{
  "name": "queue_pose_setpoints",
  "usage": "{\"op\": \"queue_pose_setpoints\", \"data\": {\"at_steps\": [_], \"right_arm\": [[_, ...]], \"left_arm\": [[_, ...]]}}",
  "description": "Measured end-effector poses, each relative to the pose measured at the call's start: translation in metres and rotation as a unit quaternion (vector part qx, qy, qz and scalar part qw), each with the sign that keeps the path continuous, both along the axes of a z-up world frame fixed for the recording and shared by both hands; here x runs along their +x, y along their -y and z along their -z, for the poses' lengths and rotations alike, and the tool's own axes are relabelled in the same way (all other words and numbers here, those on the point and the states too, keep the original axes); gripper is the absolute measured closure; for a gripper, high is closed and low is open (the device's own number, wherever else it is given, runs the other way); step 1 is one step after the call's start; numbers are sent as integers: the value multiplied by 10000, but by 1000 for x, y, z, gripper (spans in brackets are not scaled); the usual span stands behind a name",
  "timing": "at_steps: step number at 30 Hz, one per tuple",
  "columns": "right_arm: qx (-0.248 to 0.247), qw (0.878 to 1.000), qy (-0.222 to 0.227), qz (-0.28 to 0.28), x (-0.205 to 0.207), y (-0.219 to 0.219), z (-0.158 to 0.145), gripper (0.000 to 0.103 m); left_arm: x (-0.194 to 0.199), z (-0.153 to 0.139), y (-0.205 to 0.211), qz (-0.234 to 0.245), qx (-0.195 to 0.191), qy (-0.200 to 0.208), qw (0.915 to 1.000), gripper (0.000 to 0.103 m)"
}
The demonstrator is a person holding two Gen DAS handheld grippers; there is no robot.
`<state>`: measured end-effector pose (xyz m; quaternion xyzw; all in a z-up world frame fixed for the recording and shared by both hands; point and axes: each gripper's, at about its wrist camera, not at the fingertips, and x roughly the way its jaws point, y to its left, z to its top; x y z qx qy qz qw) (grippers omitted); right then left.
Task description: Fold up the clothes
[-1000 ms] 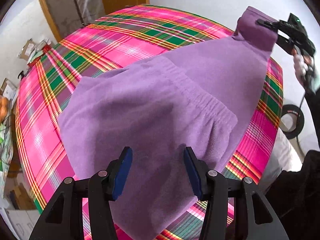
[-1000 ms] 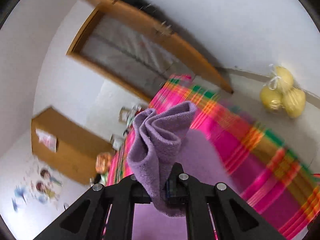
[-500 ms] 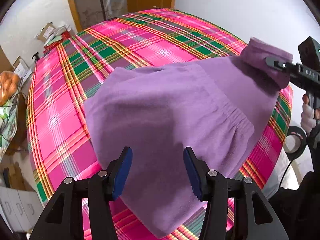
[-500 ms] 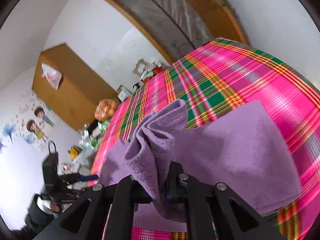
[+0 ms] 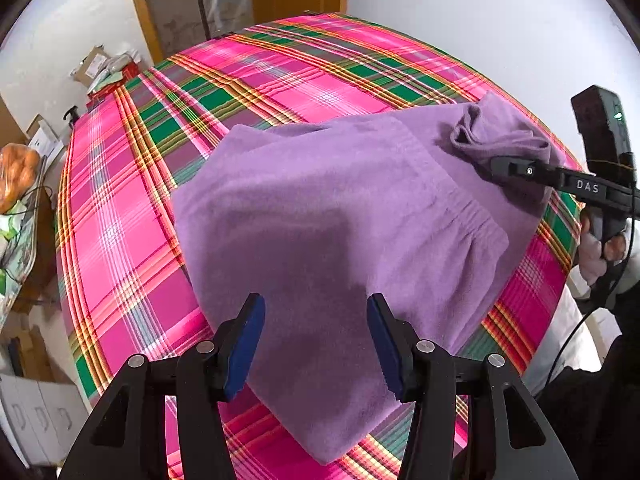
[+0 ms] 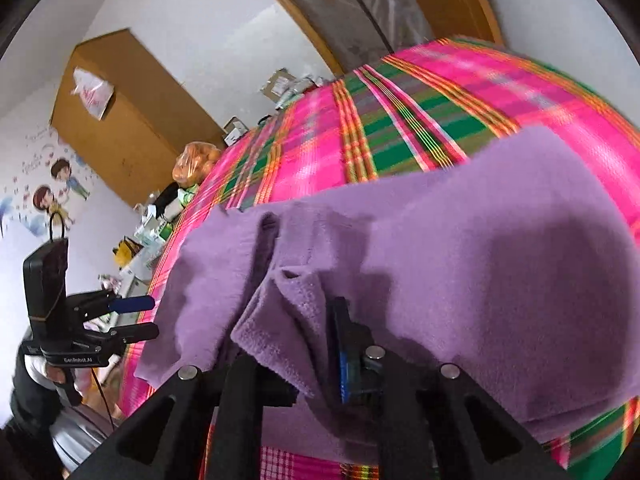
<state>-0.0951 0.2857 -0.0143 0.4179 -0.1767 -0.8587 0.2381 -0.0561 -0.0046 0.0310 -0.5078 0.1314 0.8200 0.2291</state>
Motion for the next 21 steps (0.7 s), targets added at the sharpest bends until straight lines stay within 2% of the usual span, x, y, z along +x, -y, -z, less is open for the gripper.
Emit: {"op": "queue_pose_setpoints", "data": {"at_steps": [4,7,13,16,19,21], "right_arm": [[293,9992,-261,-87,2,15,-10,88],[528,9982,-228,-170,-1,30,-2,86],[509,9980,-351,-139,2,33,-7,86],[709,9963,-445,-166,5,39,-8,85],[781,9958,-277,-379,9,45,-2,75],[650,9960,-160,-585,13,44,-4,67]], "left_arm": [[0,-1,-1,16,0,-28,10000,48],[1,-1,0,-8,-3,-31,10000,48],[0,-1,1,-20,-8,-27,10000,48],[0,-1,0,-11,-17,-27,10000,48],[1,-1,0,-8,-12,-34,10000,48],[1,-1,0,-13,-7,-35,10000,48]]}}
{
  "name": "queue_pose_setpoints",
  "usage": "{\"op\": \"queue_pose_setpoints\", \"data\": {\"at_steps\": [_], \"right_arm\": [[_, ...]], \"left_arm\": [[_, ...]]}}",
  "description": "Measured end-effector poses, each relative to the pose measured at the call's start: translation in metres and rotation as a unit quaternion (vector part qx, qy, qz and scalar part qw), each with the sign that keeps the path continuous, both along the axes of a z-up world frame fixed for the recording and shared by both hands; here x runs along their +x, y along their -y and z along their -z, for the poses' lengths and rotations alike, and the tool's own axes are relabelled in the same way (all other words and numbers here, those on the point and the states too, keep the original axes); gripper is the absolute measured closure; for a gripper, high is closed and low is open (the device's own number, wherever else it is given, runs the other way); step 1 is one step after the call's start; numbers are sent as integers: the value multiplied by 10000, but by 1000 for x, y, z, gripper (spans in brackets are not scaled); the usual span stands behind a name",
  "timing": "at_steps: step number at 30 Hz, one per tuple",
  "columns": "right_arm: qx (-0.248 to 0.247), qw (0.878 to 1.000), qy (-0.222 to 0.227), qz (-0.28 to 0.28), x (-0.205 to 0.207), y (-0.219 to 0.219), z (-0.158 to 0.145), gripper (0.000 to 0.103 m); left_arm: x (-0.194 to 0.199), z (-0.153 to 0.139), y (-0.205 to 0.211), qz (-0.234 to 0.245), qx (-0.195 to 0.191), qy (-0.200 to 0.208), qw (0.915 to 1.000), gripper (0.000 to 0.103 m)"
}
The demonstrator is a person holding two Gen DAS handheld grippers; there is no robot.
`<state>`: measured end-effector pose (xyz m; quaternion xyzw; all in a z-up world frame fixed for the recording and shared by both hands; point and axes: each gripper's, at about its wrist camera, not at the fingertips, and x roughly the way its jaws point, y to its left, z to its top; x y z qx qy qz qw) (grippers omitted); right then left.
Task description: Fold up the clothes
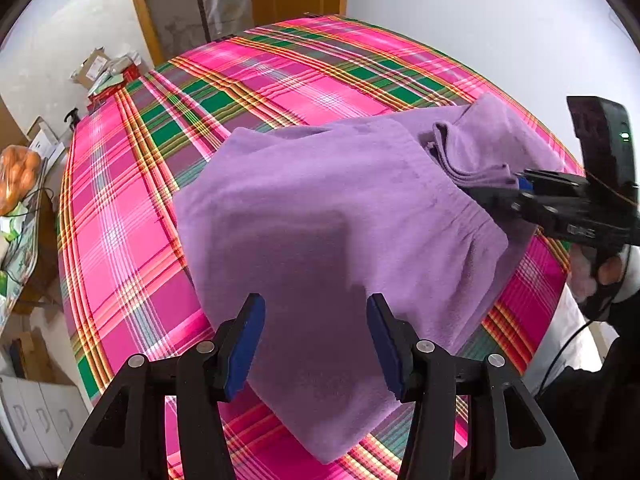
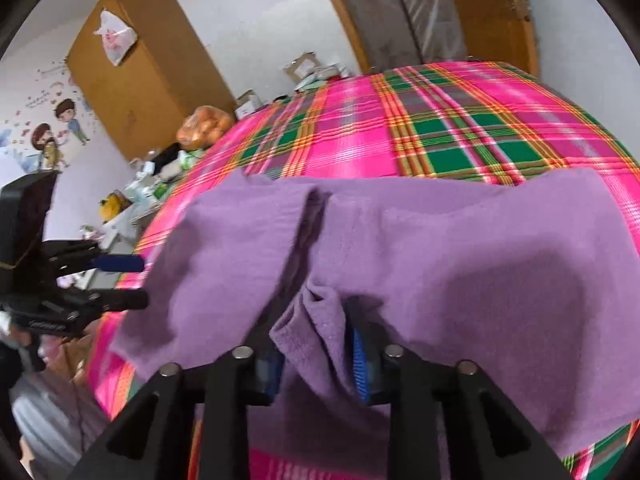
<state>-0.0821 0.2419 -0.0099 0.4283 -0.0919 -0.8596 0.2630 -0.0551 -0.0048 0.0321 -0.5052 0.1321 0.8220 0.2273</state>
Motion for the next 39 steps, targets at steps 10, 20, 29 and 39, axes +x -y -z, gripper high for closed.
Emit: {"op": "queue_pose_setpoints", "data": {"at_steps": [10,20,29,39], "right_arm": [[-504,9987,79,3,-8,-29,-21,77],[441,9987,-264,0,-37,15,-4,68],[-147,9954,-551,768,6,-77,-9,71],[-1104,9803,204,1622,30,-163,16,103]], "left_arm": [[0,1,-4,78,-20,28,10000,48],[-4,3,0,21,-27,79,10000,48],[-5,8,-4,55,-58,151,9999,48],[-2,9,-11,83,-120,157,9998,48]]}}
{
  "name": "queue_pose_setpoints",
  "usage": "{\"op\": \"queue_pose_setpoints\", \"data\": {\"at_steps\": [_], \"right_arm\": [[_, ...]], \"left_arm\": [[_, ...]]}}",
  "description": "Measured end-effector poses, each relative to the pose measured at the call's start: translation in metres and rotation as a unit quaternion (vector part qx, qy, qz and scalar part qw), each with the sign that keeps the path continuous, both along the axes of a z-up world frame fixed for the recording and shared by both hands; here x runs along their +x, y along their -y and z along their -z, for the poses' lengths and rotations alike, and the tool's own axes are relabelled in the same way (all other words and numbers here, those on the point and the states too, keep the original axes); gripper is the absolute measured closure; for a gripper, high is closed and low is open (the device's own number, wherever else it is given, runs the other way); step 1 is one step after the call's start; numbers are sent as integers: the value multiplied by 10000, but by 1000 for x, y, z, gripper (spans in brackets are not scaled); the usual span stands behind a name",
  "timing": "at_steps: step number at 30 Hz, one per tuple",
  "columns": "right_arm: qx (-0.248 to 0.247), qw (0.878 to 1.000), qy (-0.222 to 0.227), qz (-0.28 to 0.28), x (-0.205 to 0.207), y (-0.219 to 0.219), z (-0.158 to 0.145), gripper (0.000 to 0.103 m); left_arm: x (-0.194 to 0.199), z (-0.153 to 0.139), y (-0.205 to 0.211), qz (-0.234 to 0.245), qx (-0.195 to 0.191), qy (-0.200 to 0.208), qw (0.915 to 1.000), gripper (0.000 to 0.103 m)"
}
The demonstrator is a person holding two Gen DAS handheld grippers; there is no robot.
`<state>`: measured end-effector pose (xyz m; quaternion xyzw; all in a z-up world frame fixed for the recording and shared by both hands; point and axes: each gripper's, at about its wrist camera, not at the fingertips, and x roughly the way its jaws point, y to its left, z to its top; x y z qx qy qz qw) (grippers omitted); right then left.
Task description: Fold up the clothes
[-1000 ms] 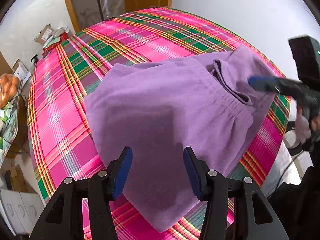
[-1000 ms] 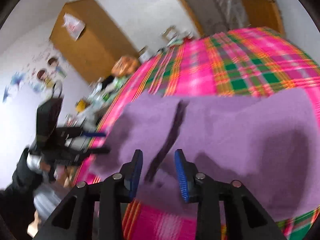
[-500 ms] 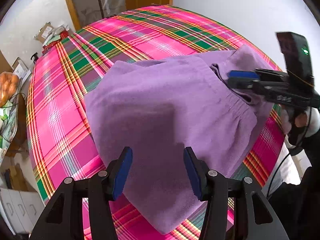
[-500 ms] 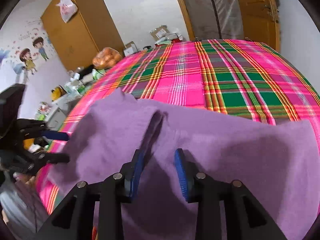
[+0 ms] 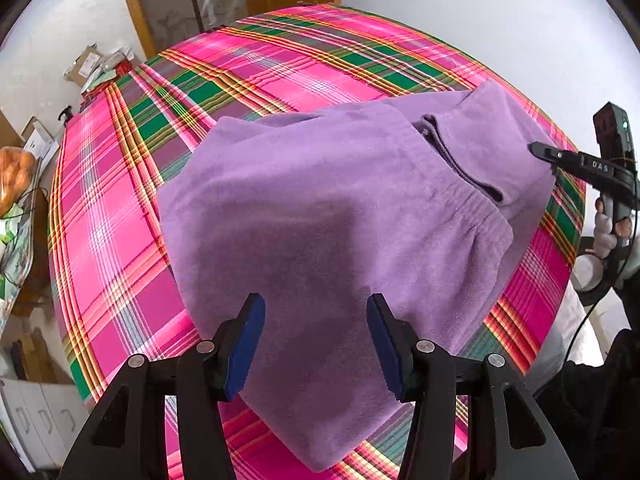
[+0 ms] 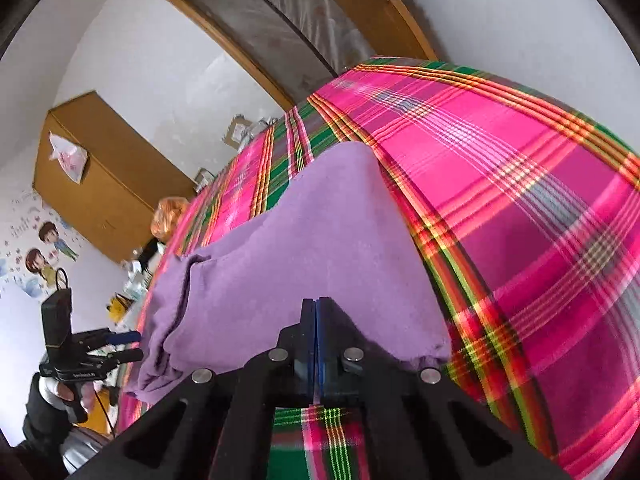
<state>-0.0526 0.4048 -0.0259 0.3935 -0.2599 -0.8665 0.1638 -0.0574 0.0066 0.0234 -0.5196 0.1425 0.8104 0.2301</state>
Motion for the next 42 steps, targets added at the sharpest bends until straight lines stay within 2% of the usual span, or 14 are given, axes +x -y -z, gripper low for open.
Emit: {"op": "queue_pose_setpoints", "data": {"at_steps": [6,11,13,20,23,25,26,28,31,33,35,40,41,42], "right_arm": [[-311,9989,-39,342,-26,-12,-5,99],[-1405,9845,276,1015,-43,-44,23,103],[-1641,9788,369,1164,-44,-48,25,103],[-1846,9779,308,927,-68,-33,7,98],[-2063,9727,399,984,-86,-31,12,90],[-2255,9642,653,1230,-94,-37,24,93],[-2364,9596,754,1329,-97,-41,31,103],[-2570,9525,817,1416,-98,-46,41,103],[-2432,9571,718,1399,-97,-44,38,103],[-2571,9536,733,1385,-94,-45,37,102],[-2509,9590,550,1201,-85,-46,30,97],[-2247,9703,285,844,-52,-48,24,97],[-2128,9738,215,769,-45,-48,26,103],[-1977,9776,161,707,-42,-46,27,102]], "left_arm": [[2,-1,0,3,-22,-34,10000,48],[3,-4,4,-41,14,-73,10000,48],[2,-4,6,-69,38,-57,10000,48],[-1,0,3,-26,-5,-1,10000,48],[0,0,3,-29,-13,-20,10000,48],[-1,0,3,-59,-25,-19,10000,48],[-1,0,3,-72,-29,-16,10000,48],[-2,1,3,-76,-39,-6,10000,48],[-4,2,2,-66,-58,15,10000,48],[-3,2,0,-41,-69,8,10000,48],[-2,1,0,-16,-69,-5,10000,48],[-3,4,1,-41,-68,21,10000,48],[-3,4,0,-29,-73,24,10000,48],[-3,5,-1,-18,-77,27,10000,48]]}}
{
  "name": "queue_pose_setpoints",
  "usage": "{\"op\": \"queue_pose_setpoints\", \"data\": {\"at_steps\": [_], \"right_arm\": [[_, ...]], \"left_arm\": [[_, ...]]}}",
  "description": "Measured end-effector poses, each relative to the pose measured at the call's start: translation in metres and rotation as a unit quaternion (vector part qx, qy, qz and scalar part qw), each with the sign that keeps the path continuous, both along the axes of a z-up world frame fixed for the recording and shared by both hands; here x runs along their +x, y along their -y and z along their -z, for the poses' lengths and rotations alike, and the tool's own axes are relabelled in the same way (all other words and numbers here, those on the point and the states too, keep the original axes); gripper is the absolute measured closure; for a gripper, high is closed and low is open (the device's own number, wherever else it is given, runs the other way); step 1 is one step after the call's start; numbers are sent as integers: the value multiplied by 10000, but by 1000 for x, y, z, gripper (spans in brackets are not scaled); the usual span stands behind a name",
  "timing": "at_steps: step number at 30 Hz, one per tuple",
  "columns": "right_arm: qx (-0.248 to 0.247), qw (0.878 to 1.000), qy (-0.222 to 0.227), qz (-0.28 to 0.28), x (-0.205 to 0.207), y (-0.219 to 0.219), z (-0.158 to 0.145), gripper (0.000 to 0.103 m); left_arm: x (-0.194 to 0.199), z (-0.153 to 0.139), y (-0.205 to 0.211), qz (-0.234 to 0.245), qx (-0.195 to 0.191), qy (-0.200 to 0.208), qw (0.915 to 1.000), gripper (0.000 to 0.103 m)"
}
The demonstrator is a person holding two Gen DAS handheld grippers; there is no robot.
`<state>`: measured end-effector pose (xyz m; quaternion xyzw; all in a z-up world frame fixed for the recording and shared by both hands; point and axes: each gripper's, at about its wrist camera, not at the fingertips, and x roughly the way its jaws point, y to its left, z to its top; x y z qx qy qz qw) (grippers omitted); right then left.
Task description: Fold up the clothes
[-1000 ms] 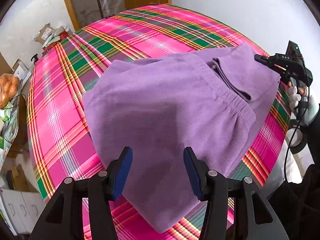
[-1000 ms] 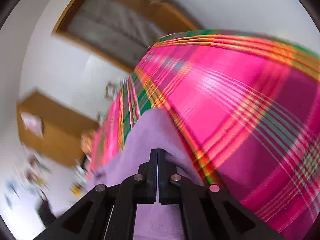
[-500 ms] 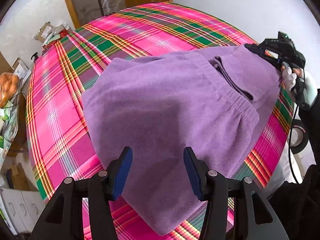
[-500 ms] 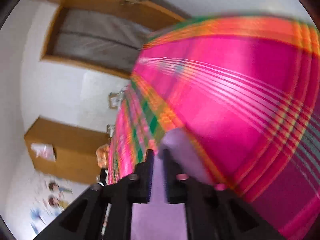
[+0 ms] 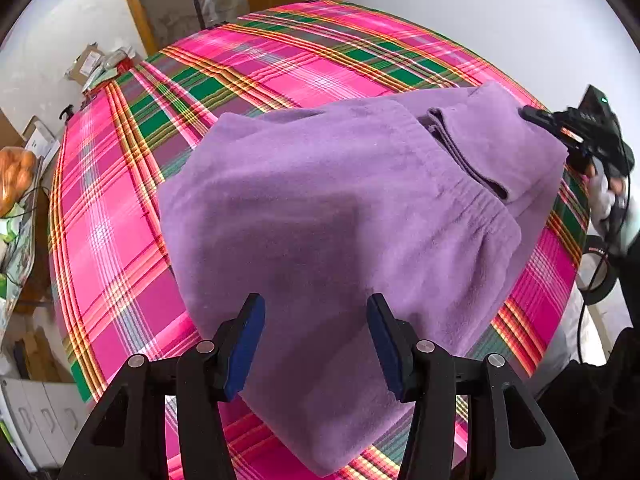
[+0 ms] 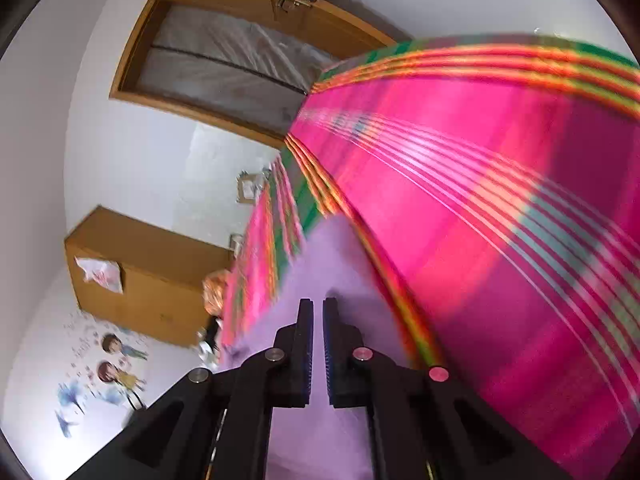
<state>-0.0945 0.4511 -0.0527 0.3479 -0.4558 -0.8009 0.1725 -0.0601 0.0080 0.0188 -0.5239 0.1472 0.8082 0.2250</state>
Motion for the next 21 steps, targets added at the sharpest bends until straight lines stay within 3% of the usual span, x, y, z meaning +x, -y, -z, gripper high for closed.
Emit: {"op": "queue_pose_setpoints", "data": {"at_steps": [3,7,11,14,16,19,21], "right_arm": [[383,9992,48,-68,-1,6,-5,103],[921,9954,-99,-224,6,19,-24,97],[1958,9793,-210,-462,22,36,-29,102],[2426,9681,-305,-543,38,43,-34,101],[2696,9604,-358,-608,48,48,-40,97],[3243,9420,-559,-660,75,41,-52,81],[3763,9222,-636,-626,88,44,-56,62]], "left_arm": [[2,0,-4,54,-22,-17,10000,48],[5,-2,-3,66,-21,-70,10000,48],[2,-3,1,-30,7,-71,10000,48],[3,-2,-2,1,2,-74,10000,48],[5,-2,-2,32,-7,-80,10000,48],[7,-3,-3,55,-13,-90,9999,48],[7,-3,-3,45,-8,-96,9999,48]]}}
